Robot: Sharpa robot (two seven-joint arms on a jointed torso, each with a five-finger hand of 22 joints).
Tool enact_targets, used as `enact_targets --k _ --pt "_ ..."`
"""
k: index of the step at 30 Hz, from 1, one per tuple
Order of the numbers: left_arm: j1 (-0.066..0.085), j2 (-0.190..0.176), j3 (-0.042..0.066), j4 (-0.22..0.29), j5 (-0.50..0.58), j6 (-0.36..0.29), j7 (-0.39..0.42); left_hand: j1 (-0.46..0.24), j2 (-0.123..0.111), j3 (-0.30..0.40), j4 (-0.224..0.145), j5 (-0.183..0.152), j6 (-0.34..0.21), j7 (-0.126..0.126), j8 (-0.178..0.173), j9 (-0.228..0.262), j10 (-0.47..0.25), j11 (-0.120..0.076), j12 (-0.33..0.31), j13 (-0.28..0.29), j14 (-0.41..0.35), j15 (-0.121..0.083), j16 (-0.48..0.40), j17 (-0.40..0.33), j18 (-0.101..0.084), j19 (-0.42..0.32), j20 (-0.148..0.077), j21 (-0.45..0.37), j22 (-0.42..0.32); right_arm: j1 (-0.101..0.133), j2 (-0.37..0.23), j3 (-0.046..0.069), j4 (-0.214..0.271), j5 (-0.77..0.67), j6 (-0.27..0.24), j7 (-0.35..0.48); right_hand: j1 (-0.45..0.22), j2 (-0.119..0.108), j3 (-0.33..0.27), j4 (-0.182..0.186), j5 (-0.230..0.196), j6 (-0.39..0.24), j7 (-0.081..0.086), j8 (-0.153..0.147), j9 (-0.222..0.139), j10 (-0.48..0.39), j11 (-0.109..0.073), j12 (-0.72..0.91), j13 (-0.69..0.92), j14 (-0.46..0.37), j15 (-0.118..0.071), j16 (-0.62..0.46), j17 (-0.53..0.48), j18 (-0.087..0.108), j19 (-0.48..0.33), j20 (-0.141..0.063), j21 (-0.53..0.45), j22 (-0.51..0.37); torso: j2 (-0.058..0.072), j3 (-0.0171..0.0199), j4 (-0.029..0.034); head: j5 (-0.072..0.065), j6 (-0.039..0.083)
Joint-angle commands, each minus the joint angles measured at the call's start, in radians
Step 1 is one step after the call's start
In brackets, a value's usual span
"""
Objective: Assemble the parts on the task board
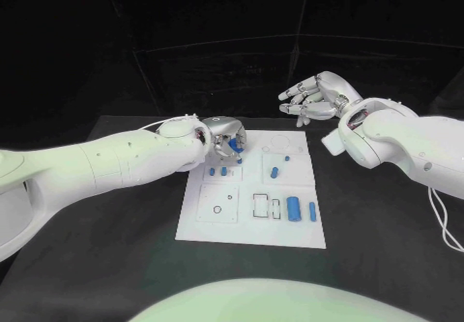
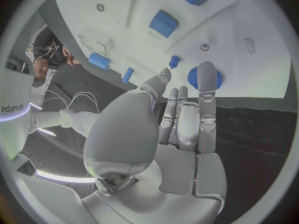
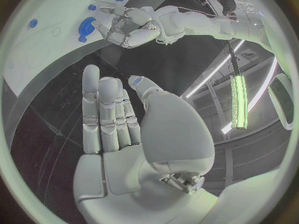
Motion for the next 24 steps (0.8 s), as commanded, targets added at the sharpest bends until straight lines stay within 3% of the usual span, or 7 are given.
enact_targets --k 1,11,24 --pt "0.001 0.011 0.0 -0.012 -0.081 0.045 -0.003 -0.007 -0.006 0.008 -0.001 0.0 0.012 -0.002 -0.012 0.0 0.011 0.0 -0.009 -0.006 0.015 0.0 0.035 0.044 -0.006 0.021 -0.001 0.059 0.063 0.002 0.002 0.001 0.0 0.003 0.007 0.005 -0.004 -0.007 0.003 0.002 0.003 -0.007 0.0 -0.004 0.0 -0.006 0.0 0.0 -0.001 -0.007 -0.001 -0.006 0.001 0.005 0.005 0.001 -0.004 -0.002 0.0 -0.0005 0.0003 -0.002 0.0" --pt "-0.002 0.034 -0.001 -0.029 -0.091 0.074 -0.011 -0.01 0.0 0.021 -0.001 0.0 0.042 -0.007 -0.025 0.002 0.038 -0.004 -0.023 -0.008 0.029 -0.003 0.067 0.078 -0.023 0.056 -0.002 0.169 0.184 0.002 0.001 0.001 0.003 0.003 0.006 0.005 -0.004 -0.007 0.003 0.002 0.003 -0.007 0.0 -0.004 0.0 -0.006 0.0 0.0 -0.001 -0.007 -0.001 -0.006 0.001 0.005 0.005 0.001 -0.004 -0.002 0.0 -0.0001 0.0007 -0.005 -0.003" --pt "-0.006 0.051 -0.001 -0.04 -0.105 0.103 -0.018 -0.002 0.011 0.053 -0.009 0.0 0.07 -0.012 -0.037 0.003 0.082 -0.012 -0.036 -0.007 0.034 -0.01 0.077 0.081 -0.035 0.074 -0.007 0.245 0.268 0.002 0.007 0.001 0.0 0.003 0.008 0.005 -0.004 -0.007 0.003 0.002 0.003 -0.007 0.0 -0.004 0.0 -0.006 0.0 0.0 -0.001 -0.007 -0.001 -0.006 0.001 0.005 0.005 0.001 -0.004 -0.002 -0.001 -0.0001 0.0018 -0.006 -0.007"
